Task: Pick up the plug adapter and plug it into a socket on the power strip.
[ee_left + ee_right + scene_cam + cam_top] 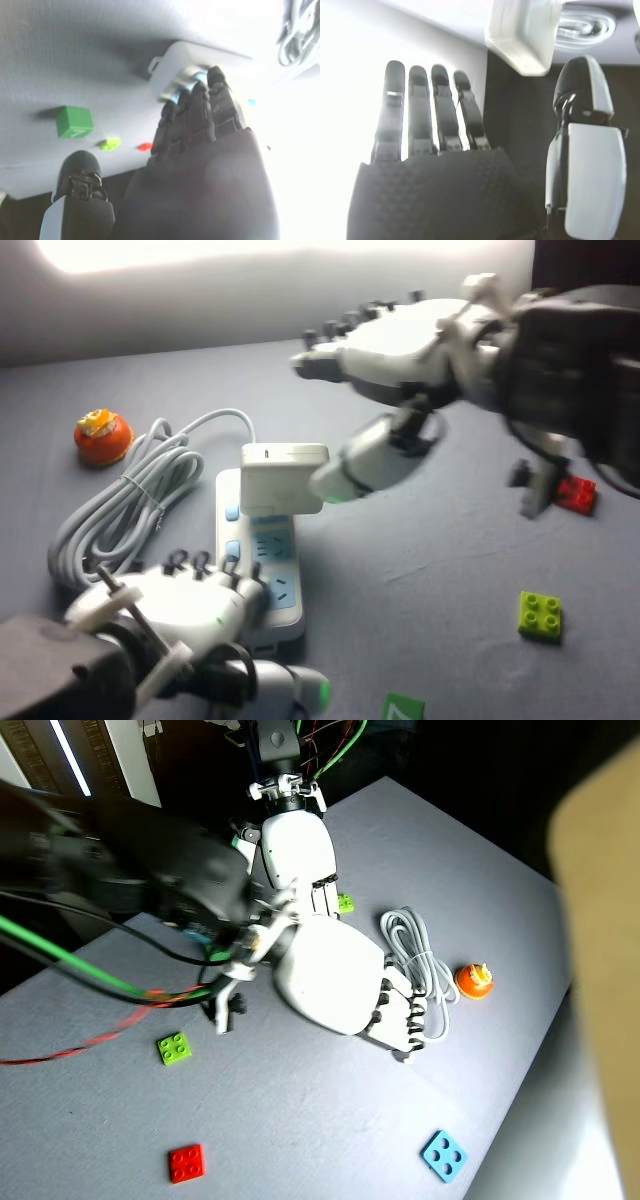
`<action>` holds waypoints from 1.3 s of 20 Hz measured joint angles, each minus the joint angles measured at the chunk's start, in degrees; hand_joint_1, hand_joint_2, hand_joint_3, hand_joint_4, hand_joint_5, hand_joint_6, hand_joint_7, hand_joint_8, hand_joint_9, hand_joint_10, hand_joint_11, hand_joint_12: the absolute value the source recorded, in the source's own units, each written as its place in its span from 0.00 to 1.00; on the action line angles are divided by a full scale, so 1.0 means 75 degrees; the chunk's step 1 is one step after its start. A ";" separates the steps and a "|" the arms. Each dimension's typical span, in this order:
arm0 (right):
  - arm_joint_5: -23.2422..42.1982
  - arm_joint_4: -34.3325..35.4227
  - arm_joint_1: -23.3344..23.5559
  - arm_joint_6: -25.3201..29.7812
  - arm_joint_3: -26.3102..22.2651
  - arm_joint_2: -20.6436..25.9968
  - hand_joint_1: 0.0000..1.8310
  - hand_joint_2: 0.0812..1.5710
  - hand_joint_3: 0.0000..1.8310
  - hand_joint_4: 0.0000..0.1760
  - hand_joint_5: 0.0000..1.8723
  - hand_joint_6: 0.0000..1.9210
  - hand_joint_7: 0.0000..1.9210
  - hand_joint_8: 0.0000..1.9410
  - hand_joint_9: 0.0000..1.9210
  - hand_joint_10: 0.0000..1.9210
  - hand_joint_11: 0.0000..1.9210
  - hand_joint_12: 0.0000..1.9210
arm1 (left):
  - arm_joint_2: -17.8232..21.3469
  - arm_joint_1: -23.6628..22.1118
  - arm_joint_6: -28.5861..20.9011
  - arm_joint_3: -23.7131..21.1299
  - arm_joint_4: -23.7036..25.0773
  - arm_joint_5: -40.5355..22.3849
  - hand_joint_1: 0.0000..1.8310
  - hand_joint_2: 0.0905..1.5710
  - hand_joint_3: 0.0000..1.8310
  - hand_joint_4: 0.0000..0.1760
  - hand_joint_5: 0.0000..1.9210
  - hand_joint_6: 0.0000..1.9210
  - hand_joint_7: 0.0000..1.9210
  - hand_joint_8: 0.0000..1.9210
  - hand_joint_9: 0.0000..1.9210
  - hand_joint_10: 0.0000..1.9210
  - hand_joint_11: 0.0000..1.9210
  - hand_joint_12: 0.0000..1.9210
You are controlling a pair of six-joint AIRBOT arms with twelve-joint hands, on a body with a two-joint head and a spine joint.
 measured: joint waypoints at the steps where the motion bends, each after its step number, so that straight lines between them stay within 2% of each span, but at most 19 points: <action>1: -0.0009 0.0015 0.0009 0.0044 -0.0344 0.0420 0.29 0.60 0.00 0.00 0.11 0.01 0.12 0.00 0.09 0.00 0.00 0.31 | 0.0090 -0.0052 0.0035 0.0038 -0.0044 -0.0090 0.00 0.74 0.00 0.00 0.00 0.00 0.01 0.00 0.01 0.00 0.02 0.04; 5: -0.0087 -0.0073 0.0192 -0.0082 -0.1489 0.1958 0.30 0.61 0.00 0.00 0.08 0.00 0.10 0.00 0.07 0.00 0.00 0.29 | 0.0201 -0.0344 0.0326 0.0052 -0.0058 -0.0175 0.00 0.75 0.00 0.00 0.01 0.00 0.02 0.00 0.02 0.00 0.00 0.10; 6: -0.0306 -0.0047 0.0157 0.0058 -0.1821 0.2556 0.31 0.61 0.00 0.00 0.11 0.00 0.12 0.00 0.10 0.01 0.00 0.40 | 0.0265 -0.0428 0.0364 0.0052 -0.0058 -0.0119 0.00 0.74 0.00 0.00 0.01 0.00 0.02 0.00 0.03 0.00 0.00 0.12; 8: -0.0839 -0.0044 0.0119 0.0003 -0.1961 0.3057 0.31 0.62 0.00 0.00 0.12 0.00 0.13 0.00 0.11 0.01 0.00 0.43 | 0.0297 -0.0565 0.0466 0.0085 -0.0105 -0.0093 0.00 0.75 0.00 0.00 0.02 0.00 0.04 0.00 0.03 0.00 0.00 0.12; 9: -0.0950 -0.0093 0.0152 0.0038 -0.2043 0.3270 0.31 0.63 0.00 0.00 0.14 0.01 0.15 0.01 0.13 0.01 0.00 0.47 | 0.0332 -0.0688 0.0562 0.0102 -0.0090 -0.0111 0.00 0.76 0.00 0.00 0.02 0.00 0.05 0.00 0.05 0.00 0.00 0.17; 10: -0.1049 -0.0134 0.0189 0.0332 -0.2130 0.3448 0.29 0.65 0.00 0.00 0.17 0.01 0.20 0.01 0.18 0.01 0.00 0.53 | 0.0335 -0.0781 0.0629 0.0143 -0.0082 -0.0096 0.03 0.78 0.00 0.00 0.06 0.00 0.10 0.00 0.13 0.00 0.01 0.32; 11: -0.1215 -0.0137 0.0166 0.0551 -0.2174 0.3585 0.29 0.65 0.00 0.00 0.17 0.01 0.20 0.01 0.18 0.01 0.00 0.53 | 0.0335 -0.0848 0.0699 0.0178 -0.0064 -0.0093 0.03 0.78 0.00 0.00 0.06 0.00 0.10 0.00 0.13 0.00 0.01 0.32; 12: -0.1495 -0.0160 0.0064 0.0778 -0.2174 0.3657 0.29 0.66 0.00 0.00 0.28 0.02 0.30 0.01 0.29 0.03 0.05 0.65 | 0.0344 -0.1003 0.0991 0.0198 -0.0239 -0.0152 0.11 0.77 0.00 0.00 0.18 0.01 0.23 0.01 0.25 0.01 0.07 0.43; 13: -0.1617 -0.0143 0.0026 0.0723 -0.2174 0.3669 0.28 0.69 0.00 0.00 0.38 0.02 0.41 0.02 0.37 0.13 0.11 0.76 | 0.0344 -0.1090 0.1078 0.0239 -0.0303 -0.0166 0.13 0.79 0.00 0.00 0.30 0.02 0.35 0.02 0.35 0.04 0.15 0.47; 14: -0.1801 -0.0140 0.0026 0.0600 -0.2174 0.3646 0.27 0.73 0.00 0.00 0.47 0.06 0.50 0.08 0.38 0.41 0.20 0.86 | 0.0370 -0.1163 0.1151 0.0283 -0.0338 -0.0160 0.14 0.81 0.00 0.00 0.41 0.04 0.46 0.04 0.44 0.11 0.23 0.56; 15: -0.2063 -0.0192 0.0038 0.0452 -0.2165 0.3646 0.26 0.76 0.00 0.00 0.44 0.24 0.45 0.30 0.35 0.61 0.25 0.90 | 0.0425 -0.1294 0.1338 0.0289 -0.0469 -0.0175 0.15 0.82 0.00 0.00 0.49 0.06 0.51 0.08 0.44 0.29 0.28 0.64; 16: -0.2224 -0.0210 0.0085 0.0233 -0.2168 0.3643 0.26 0.77 0.00 0.00 0.40 0.49 0.41 0.53 0.36 0.73 0.31 0.93 | 0.0449 -0.1376 0.1405 0.0306 -0.0472 -0.0224 0.16 0.82 0.00 0.00 0.51 0.14 0.50 0.25 0.42 0.48 0.30 0.72; 17: -0.2314 -0.0213 0.0085 0.0067 -0.2165 0.3605 0.24 0.81 0.00 0.00 0.44 0.60 0.44 0.70 0.41 0.84 0.39 0.98 | 0.0481 -0.1416 0.1428 0.0358 -0.0498 -0.0219 0.17 0.84 0.00 0.00 0.46 0.46 0.47 0.57 0.41 0.70 0.31 0.86; 18: -0.2352 -0.0216 0.0085 0.0064 -0.2165 0.3585 0.26 0.82 0.00 0.00 0.38 0.81 0.42 0.90 0.46 0.97 0.48 1.00 | 0.0533 -0.1483 0.1518 0.0382 -0.0574 -0.0230 0.19 0.84 0.00 0.00 0.46 0.68 0.48 0.79 0.44 0.88 0.37 0.97; 19: -0.2349 -0.0213 0.0085 0.0064 -0.2157 0.3576 0.26 0.82 0.00 0.00 0.38 0.81 0.42 0.90 0.46 0.97 0.48 1.00 | 0.0568 -0.1524 0.1577 0.0385 -0.0557 -0.0254 0.19 0.84 0.00 0.00 0.46 0.68 0.48 0.79 0.44 0.88 0.37 0.97; 20: -0.2253 -0.0213 0.0085 -0.0038 -0.2139 0.3535 0.28 0.83 0.00 0.00 0.34 0.94 0.41 0.98 0.50 0.99 0.55 1.00 | 0.0627 -0.1679 0.1649 0.0440 -0.0586 -0.0271 0.20 0.85 0.00 0.00 0.46 0.79 0.48 0.90 0.46 0.98 0.42 0.99; 22: -0.2148 -0.0210 0.0079 -0.0315 -0.2124 0.3491 0.28 0.83 0.00 0.00 0.33 0.98 0.41 1.00 0.50 1.00 0.56 1.00 | 0.0670 -0.1853 0.1754 0.0530 -0.0542 -0.0274 0.20 0.85 0.00 0.00 0.45 0.82 0.48 0.93 0.47 1.00 0.43 1.00; 23: -0.2104 -0.0213 0.0067 -0.0423 -0.2124 0.3474 0.32 0.82 0.00 0.00 0.42 1.00 0.47 1.00 0.56 1.00 0.66 1.00 | 0.0676 -0.1941 0.1810 0.0589 -0.0545 -0.0274 0.21 0.84 0.00 0.00 0.51 0.96 0.54 0.99 0.55 1.00 0.55 1.00; 26: -0.1920 -0.0189 0.0026 -0.0472 -0.2127 0.3381 0.24 0.88 0.00 0.00 0.57 1.00 0.64 1.00 0.74 1.00 0.86 1.00 | 0.0676 -0.2261 0.2183 0.0749 -0.0720 -0.0265 0.14 0.87 0.00 0.00 0.66 1.00 0.70 1.00 0.71 1.00 0.76 1.00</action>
